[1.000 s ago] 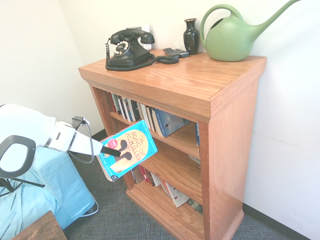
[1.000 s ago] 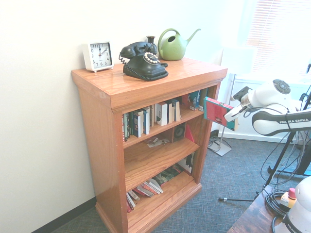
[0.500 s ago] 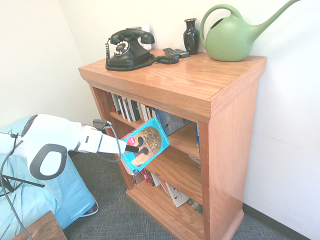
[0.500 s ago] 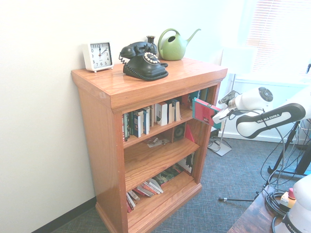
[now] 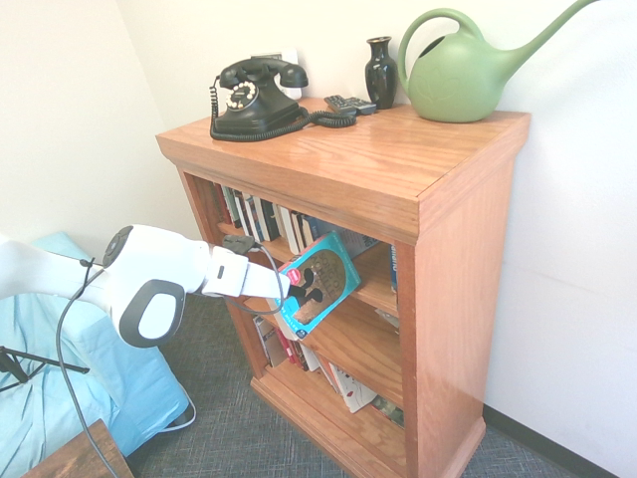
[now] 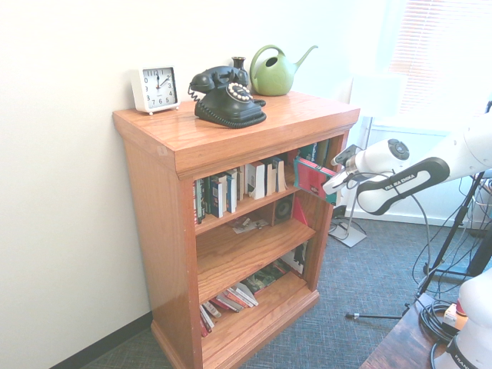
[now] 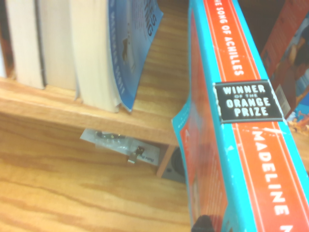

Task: Organize the shelf

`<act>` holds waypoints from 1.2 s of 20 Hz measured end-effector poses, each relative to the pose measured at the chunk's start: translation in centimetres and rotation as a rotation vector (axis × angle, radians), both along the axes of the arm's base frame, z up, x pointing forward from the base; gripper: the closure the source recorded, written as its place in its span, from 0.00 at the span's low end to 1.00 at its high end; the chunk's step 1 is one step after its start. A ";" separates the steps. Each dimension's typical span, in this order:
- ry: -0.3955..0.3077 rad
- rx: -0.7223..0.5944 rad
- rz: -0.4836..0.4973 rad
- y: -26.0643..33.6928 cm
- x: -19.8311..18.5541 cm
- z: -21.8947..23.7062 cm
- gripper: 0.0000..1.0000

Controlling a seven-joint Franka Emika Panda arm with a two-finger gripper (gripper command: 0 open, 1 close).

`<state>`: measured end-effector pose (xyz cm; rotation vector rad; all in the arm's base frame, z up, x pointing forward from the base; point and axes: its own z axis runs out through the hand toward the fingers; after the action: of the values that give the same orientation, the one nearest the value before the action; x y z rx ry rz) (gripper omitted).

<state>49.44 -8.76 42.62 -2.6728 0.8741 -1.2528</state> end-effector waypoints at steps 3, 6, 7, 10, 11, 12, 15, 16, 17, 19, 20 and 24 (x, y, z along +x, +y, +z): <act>-0.005 0.000 0.004 -0.1 0.9 0.1 1.00; -0.008 0.014 0.019 0.9 2.0 0.2 1.00; -0.009 0.024 0.021 1.3 2.4 0.2 1.00; -0.013 0.067 0.016 2.3 4.0 0.5 1.00; -0.016 0.081 0.013 2.5 4.5 0.7 1.00; -0.016 0.094 0.010 2.6 5.0 0.8 1.00; -0.017 0.110 0.005 2.7 6.4 1.4 1.00; -0.014 0.109 0.004 2.7 6.7 1.5 1.00; -0.014 0.108 0.004 2.7 7.0 1.5 1.00; -0.013 0.108 0.003 2.9 7.6 1.4 1.00; -0.010 0.107 0.001 2.9 8.0 1.3 1.00; -0.008 0.100 0.002 3.7 9.7 0.7 1.00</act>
<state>59.13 -5.09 43.30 -2.5892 0.9076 -1.1849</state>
